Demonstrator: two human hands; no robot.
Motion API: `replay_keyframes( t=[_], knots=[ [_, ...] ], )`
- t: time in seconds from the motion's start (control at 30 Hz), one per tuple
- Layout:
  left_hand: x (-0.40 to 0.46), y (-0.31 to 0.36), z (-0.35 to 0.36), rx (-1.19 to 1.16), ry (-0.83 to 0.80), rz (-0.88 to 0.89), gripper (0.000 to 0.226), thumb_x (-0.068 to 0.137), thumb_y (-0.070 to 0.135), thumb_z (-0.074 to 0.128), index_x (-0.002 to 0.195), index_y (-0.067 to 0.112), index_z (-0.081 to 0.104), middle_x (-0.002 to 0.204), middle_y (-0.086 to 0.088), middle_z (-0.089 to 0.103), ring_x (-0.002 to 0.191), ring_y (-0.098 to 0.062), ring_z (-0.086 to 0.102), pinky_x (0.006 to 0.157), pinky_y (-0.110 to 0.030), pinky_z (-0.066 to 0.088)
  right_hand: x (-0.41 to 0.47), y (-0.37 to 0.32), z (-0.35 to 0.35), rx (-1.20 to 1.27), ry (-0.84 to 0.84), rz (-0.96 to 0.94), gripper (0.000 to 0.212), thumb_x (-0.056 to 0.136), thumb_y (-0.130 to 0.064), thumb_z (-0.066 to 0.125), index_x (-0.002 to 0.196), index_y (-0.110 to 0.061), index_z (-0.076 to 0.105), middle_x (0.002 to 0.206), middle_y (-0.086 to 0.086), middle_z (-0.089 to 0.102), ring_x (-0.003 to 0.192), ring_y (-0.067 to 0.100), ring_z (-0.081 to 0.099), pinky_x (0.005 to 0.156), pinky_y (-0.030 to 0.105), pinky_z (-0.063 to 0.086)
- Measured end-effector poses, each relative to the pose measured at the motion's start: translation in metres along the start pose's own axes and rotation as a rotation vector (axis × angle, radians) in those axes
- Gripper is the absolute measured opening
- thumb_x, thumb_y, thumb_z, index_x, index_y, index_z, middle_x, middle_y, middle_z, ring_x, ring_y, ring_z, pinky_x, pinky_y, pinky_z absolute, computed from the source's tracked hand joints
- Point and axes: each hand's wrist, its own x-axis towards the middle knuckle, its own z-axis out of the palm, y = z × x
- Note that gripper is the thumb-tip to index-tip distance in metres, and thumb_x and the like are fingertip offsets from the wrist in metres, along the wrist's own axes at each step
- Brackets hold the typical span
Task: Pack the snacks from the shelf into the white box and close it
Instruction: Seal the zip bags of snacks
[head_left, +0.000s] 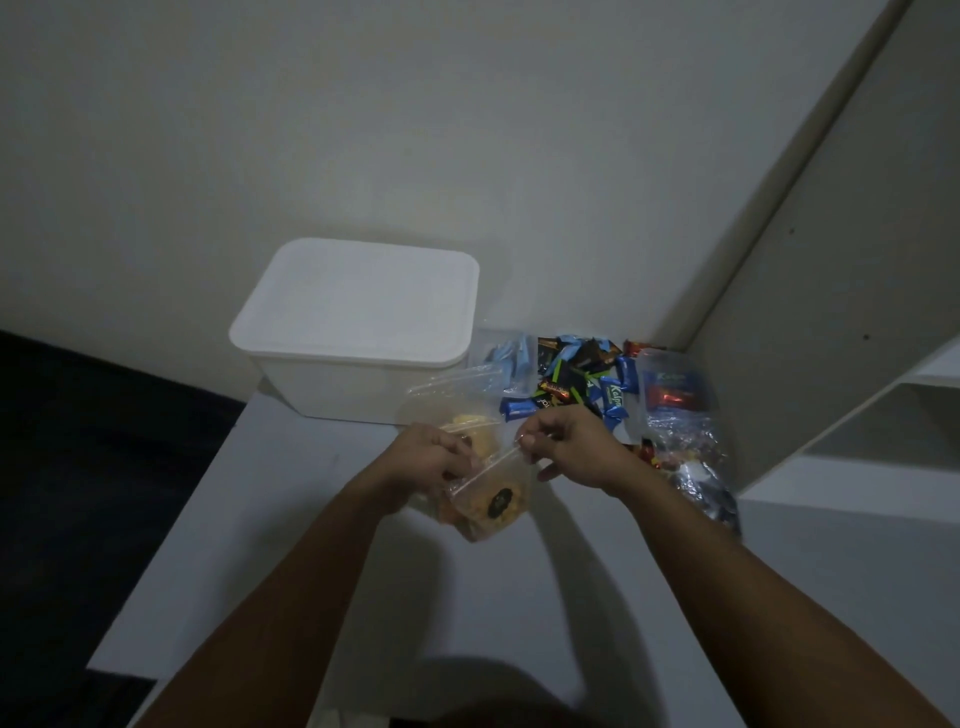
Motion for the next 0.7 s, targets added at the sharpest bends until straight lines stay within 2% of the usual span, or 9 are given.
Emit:
replay_keyframes(
  t=[0.1, 0.17, 0.3, 0.37, 0.43, 0.53, 0.6, 0.7],
  knots=[
    [0.000, -0.001, 0.005, 0.015, -0.016, 0.039, 0.008, 0.077, 0.003, 0.068, 0.079, 0.004, 0.077, 0.077, -0.012, 0.072, 0.061, -0.018, 0.063, 0.054, -0.025, 0.052, -0.005, 0.003, 0.003, 0.055, 0.039, 0.001, 0.003, 0.086, -0.015, 0.070, 0.085, -0.012, 0.070, 0.086, 0.004, 0.068, 0.075, 0.009, 0.062, 0.063, 0.024, 0.053],
    [0.001, -0.002, 0.011, 0.022, -0.022, 0.052, 0.009, 0.075, 0.001, 0.070, 0.080, 0.003, 0.077, 0.076, -0.014, 0.071, 0.060, -0.016, 0.062, 0.056, -0.026, 0.052, -0.008, 0.004, 0.006, 0.088, 0.049, 0.013, 0.008, 0.081, -0.019, 0.076, 0.084, -0.013, 0.071, 0.081, 0.003, 0.067, 0.072, 0.009, 0.061, 0.062, 0.022, 0.049],
    [0.003, -0.005, 0.016, 0.031, -0.043, 0.074, 0.011, 0.073, -0.001, 0.070, 0.079, 0.004, 0.078, 0.071, -0.006, 0.069, 0.059, -0.010, 0.060, 0.056, -0.022, 0.051, -0.011, 0.007, 0.007, 0.100, 0.027, 0.040, 0.014, 0.078, -0.013, 0.078, 0.088, -0.015, 0.069, 0.085, 0.008, 0.065, 0.076, 0.023, 0.065, 0.068, 0.034, 0.060],
    [0.004, -0.007, 0.016, 0.035, -0.043, 0.084, 0.011, 0.072, 0.001, 0.072, 0.080, 0.005, 0.078, 0.078, -0.011, 0.071, 0.066, -0.014, 0.063, 0.062, -0.025, 0.054, -0.012, 0.010, 0.006, 0.067, 0.034, 0.031, 0.018, 0.076, -0.009, 0.078, 0.088, -0.019, 0.069, 0.088, 0.012, 0.065, 0.084, 0.031, 0.067, 0.076, 0.044, 0.060],
    [0.004, -0.010, 0.016, 0.019, -0.032, 0.091, 0.012, 0.072, 0.000, 0.073, 0.082, 0.004, 0.077, 0.083, -0.017, 0.071, 0.070, -0.019, 0.064, 0.067, -0.031, 0.054, -0.013, 0.010, 0.005, 0.047, 0.038, 0.021, 0.021, 0.075, -0.008, 0.078, 0.087, -0.022, 0.069, 0.093, 0.015, 0.065, 0.090, 0.033, 0.065, 0.079, 0.045, 0.059],
    [0.004, -0.012, 0.017, -0.015, -0.023, 0.099, 0.011, 0.071, -0.001, 0.073, 0.080, 0.004, 0.078, 0.080, -0.018, 0.071, 0.069, -0.022, 0.063, 0.066, -0.033, 0.054, -0.015, 0.008, 0.006, -0.010, 0.078, 0.013, 0.027, 0.073, -0.012, 0.081, 0.093, -0.023, 0.066, 0.099, 0.002, 0.063, 0.085, 0.020, 0.061, 0.075, 0.033, 0.056],
    [0.004, -0.012, 0.018, -0.034, -0.007, 0.096, 0.010, 0.072, -0.001, 0.073, 0.076, 0.008, 0.077, 0.080, -0.016, 0.070, 0.070, -0.021, 0.063, 0.066, -0.033, 0.054, -0.016, 0.007, 0.008, -0.065, 0.134, -0.047, 0.036, 0.069, -0.013, 0.084, 0.095, -0.026, 0.063, 0.104, -0.009, 0.053, 0.085, 0.008, 0.056, 0.069, 0.023, 0.051],
    [0.004, -0.012, 0.018, -0.039, 0.011, 0.090, 0.012, 0.074, 0.000, 0.071, 0.073, 0.010, 0.077, 0.085, -0.017, 0.071, 0.071, -0.020, 0.063, 0.067, -0.033, 0.054, -0.015, 0.008, 0.014, -0.133, 0.160, -0.160, 0.035, 0.068, -0.012, 0.084, 0.084, -0.032, 0.061, 0.105, -0.013, 0.047, 0.092, 0.005, 0.052, 0.071, 0.023, 0.052]
  ],
)
